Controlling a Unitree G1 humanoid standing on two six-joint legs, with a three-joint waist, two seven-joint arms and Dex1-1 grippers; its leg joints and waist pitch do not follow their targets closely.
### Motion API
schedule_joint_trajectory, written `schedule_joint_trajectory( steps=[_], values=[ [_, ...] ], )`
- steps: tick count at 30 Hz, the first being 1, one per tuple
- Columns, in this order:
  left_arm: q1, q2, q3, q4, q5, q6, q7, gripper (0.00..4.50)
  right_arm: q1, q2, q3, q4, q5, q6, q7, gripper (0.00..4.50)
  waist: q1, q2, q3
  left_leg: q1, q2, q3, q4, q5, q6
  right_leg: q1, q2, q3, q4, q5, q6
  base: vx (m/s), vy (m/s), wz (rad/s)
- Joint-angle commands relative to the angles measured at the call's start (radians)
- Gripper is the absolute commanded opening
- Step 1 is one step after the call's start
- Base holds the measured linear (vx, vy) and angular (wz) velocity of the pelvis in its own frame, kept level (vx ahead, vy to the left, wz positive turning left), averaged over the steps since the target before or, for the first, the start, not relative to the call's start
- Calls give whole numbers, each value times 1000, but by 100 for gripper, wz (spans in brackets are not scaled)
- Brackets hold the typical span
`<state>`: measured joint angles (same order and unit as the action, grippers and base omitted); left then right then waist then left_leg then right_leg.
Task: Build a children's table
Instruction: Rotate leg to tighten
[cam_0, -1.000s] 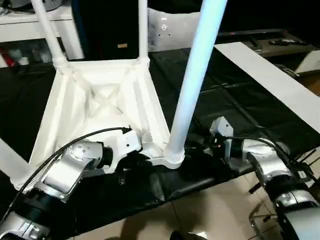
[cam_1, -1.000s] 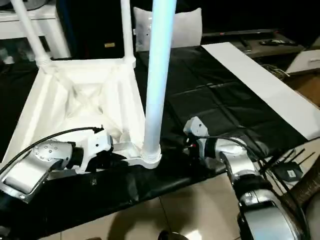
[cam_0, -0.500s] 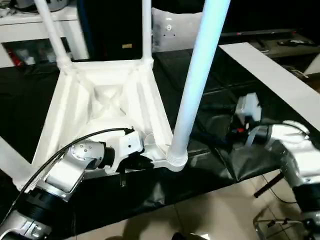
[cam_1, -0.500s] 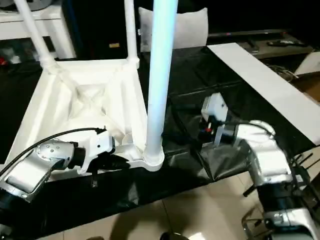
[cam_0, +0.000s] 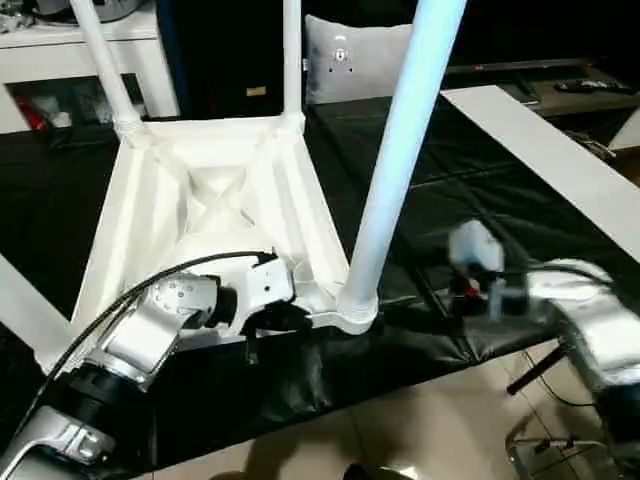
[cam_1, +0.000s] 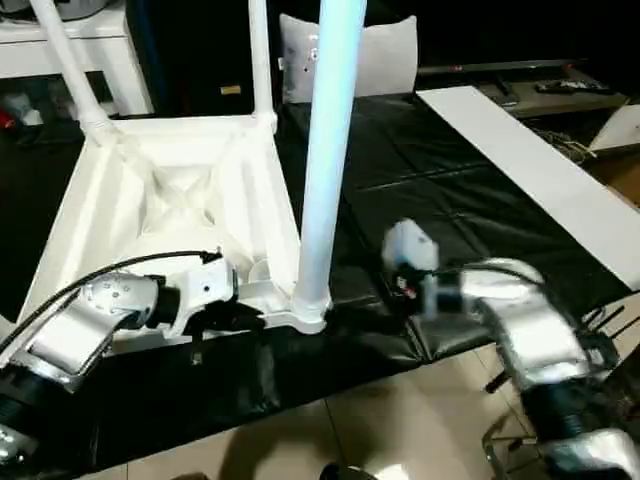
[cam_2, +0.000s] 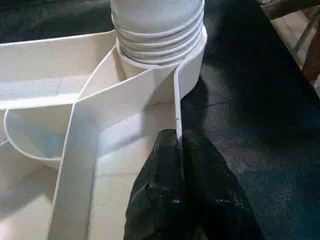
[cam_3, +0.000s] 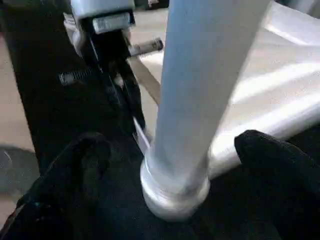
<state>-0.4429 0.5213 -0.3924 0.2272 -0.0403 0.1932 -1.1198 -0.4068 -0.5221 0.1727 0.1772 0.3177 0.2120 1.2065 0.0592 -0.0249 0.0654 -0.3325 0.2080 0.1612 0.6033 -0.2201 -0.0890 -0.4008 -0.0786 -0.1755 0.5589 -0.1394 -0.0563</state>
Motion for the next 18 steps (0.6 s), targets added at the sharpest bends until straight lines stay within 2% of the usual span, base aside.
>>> schedule_joint_trajectory(
  steps=[1,4,7,10,18],
  values=[
    [-21,-4,-19,-2,11,-28,-31,0,-24,6,6,36,4,-8,19,412,5,4,-69,-7,20,-5,-65,-158,79,62,-72,53,-90,-487,1,0,0,0],
    [-33,-8,-22,17,19,-38,-33,0,-45,22,14,77,-10,-15,37,381,14,7,-72,-6,29,-6,-68,-128,81,63,-75,65,-74,-409,-45,0,0,0],
    [-37,-8,-24,24,21,-44,-42,0,-60,25,26,105,-16,-7,36,363,27,1,-72,-8,29,-4,-68,-100,84,65,-77,71,-64,-371,-65,0,0,0],
    [-41,-7,-27,28,21,-48,-52,0,-81,34,37,147,-24,-5,46,332,31,3,-71,-9,28,-3,-69,-93,81,67,-79,72,-65,-384,-63,0,0,0],
    [-47,-5,-30,38,18,-53,-65,0,-106,45,56,196,-36,2,95,269,28,3,-68,-7,28,-3,-69,-116,72,67,-78,70,-71,-415,-52,0,0,0]
  ],
)
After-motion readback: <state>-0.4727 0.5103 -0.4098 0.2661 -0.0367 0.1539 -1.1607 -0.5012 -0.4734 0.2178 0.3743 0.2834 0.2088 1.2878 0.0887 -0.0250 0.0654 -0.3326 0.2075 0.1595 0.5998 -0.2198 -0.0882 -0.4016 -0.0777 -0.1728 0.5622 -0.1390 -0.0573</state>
